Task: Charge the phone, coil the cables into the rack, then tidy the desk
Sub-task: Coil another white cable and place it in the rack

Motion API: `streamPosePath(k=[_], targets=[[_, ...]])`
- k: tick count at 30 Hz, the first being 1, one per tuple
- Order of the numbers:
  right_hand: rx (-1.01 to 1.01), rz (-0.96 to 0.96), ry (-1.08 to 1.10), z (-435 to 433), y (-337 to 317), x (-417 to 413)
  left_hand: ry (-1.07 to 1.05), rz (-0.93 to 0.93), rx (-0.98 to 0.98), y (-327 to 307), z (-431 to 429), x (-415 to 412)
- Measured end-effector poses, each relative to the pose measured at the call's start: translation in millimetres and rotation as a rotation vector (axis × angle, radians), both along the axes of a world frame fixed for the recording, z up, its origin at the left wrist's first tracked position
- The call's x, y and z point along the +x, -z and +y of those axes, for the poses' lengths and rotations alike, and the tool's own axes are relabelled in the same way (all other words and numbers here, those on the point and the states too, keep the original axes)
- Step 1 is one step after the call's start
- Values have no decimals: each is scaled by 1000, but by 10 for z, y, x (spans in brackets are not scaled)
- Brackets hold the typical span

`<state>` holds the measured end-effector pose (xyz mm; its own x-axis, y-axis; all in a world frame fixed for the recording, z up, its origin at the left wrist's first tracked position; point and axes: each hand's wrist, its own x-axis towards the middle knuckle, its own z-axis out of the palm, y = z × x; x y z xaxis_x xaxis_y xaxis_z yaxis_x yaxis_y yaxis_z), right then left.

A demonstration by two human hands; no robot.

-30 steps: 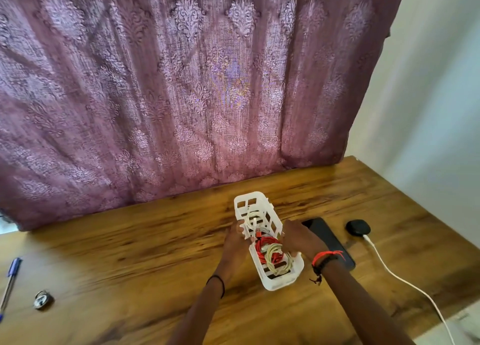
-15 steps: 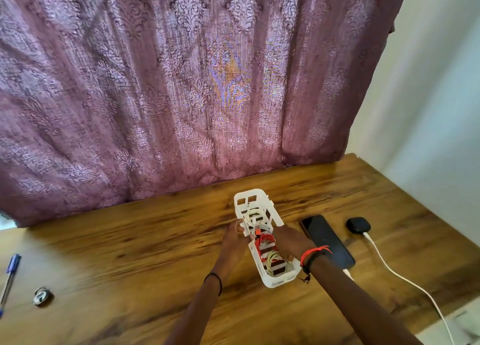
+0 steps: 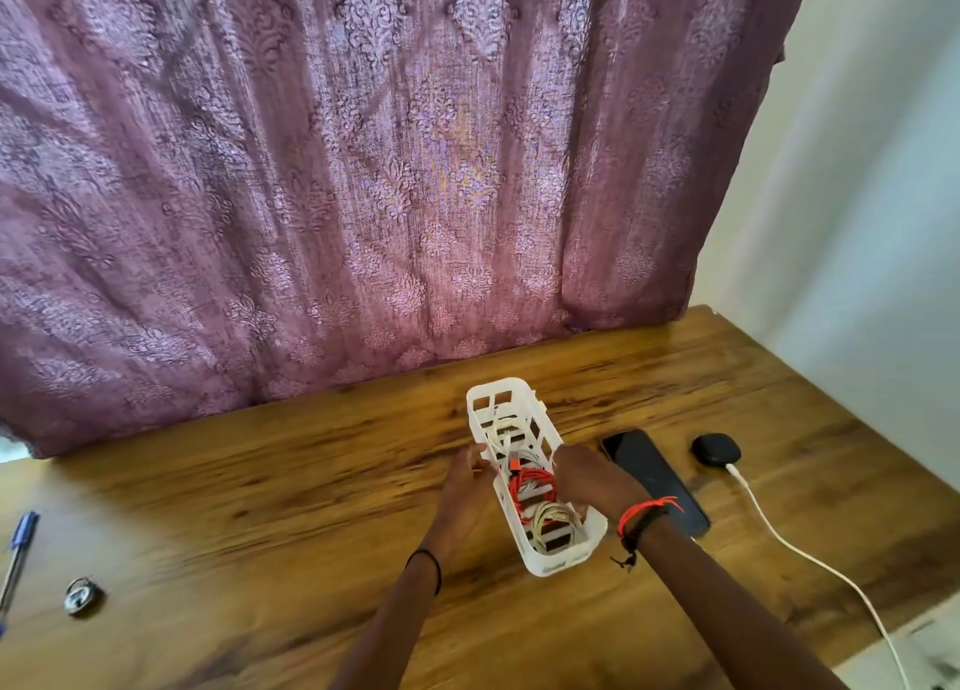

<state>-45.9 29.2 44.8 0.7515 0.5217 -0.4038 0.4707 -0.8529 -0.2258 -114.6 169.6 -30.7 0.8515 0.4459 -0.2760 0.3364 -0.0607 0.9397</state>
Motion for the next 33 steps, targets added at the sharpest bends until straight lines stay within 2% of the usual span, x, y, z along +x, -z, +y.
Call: streamPosePath(k=[5, 11, 13, 17, 19, 25, 33], targets=[[293, 180, 240, -116, -146, 293, -36, -43, -17, -1, -38, -62], [703, 1, 419, -197, 153, 517, -152, -60, -78, 19, -138, -60], [738, 51, 404, -181, 278, 479, -165, -46, -129, 77, -190, -50], [868, 343, 434, -175, 419, 328, -197, -71, -197, 208, -312, -24], [928, 428, 457, -188, 471, 290, -208, -120, -243, 250, -370, -5], [1070, 502, 487, -196, 459, 157, -325, -142, -371, 294, -497, 80], [1185, 597, 630, -285, 454, 80, -363, -183, -525, 389, -610, 106]])
